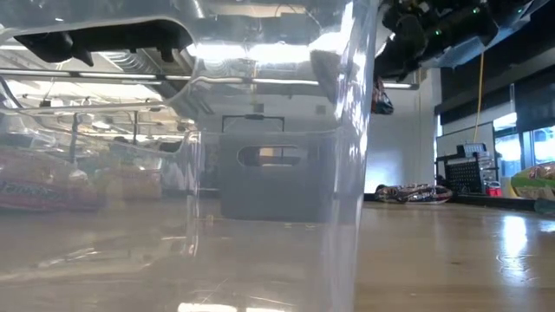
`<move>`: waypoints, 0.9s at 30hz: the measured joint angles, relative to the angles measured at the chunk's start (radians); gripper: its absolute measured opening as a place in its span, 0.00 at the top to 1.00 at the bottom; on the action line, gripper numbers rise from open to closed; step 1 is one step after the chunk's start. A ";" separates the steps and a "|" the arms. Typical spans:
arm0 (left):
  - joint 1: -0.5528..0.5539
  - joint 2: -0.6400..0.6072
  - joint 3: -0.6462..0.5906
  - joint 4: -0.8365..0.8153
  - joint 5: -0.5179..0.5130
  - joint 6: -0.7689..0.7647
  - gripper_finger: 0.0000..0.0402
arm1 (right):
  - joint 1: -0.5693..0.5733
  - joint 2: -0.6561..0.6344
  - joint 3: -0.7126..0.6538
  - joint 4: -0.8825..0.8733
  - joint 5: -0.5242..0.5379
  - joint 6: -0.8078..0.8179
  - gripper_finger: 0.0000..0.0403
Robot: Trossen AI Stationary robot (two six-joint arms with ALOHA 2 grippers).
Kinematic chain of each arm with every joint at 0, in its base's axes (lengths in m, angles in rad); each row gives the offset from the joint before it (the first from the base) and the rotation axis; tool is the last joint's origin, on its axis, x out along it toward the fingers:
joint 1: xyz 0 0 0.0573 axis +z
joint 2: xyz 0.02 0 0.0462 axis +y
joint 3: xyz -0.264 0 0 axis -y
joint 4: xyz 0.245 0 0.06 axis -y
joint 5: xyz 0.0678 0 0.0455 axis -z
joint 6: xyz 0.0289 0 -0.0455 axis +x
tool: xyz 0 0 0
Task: Sort Maruchan noodles
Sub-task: Put the black noodle pack into the top transparent bin
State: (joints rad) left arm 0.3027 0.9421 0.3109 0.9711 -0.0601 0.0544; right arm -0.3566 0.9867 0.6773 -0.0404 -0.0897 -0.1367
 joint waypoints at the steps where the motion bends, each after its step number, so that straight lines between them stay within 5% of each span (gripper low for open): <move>1: 0.000 0.000 0.007 -0.020 0.001 -0.002 0.90 | 0.019 0.000 0.000 0.003 0.015 0.000 0.91; 11: -0.017 0.042 0.201 -0.433 0.067 -0.056 0.59 | 0.130 0.059 0.000 0.083 0.058 -0.003 0.91; 17: -0.038 0.156 0.300 -0.544 0.083 -0.101 0.42 | 0.193 0.149 0.025 0.088 0.081 -0.047 0.91; 27: -0.038 0.339 0.448 -0.669 0.253 -0.185 0.35 | 0.314 0.347 0.204 -0.092 0.289 -0.192 0.91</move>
State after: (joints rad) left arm 0.2651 1.2814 0.7593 0.3017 0.1932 -0.1301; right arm -0.0426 1.3333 0.8813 -0.1324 0.1991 -0.3283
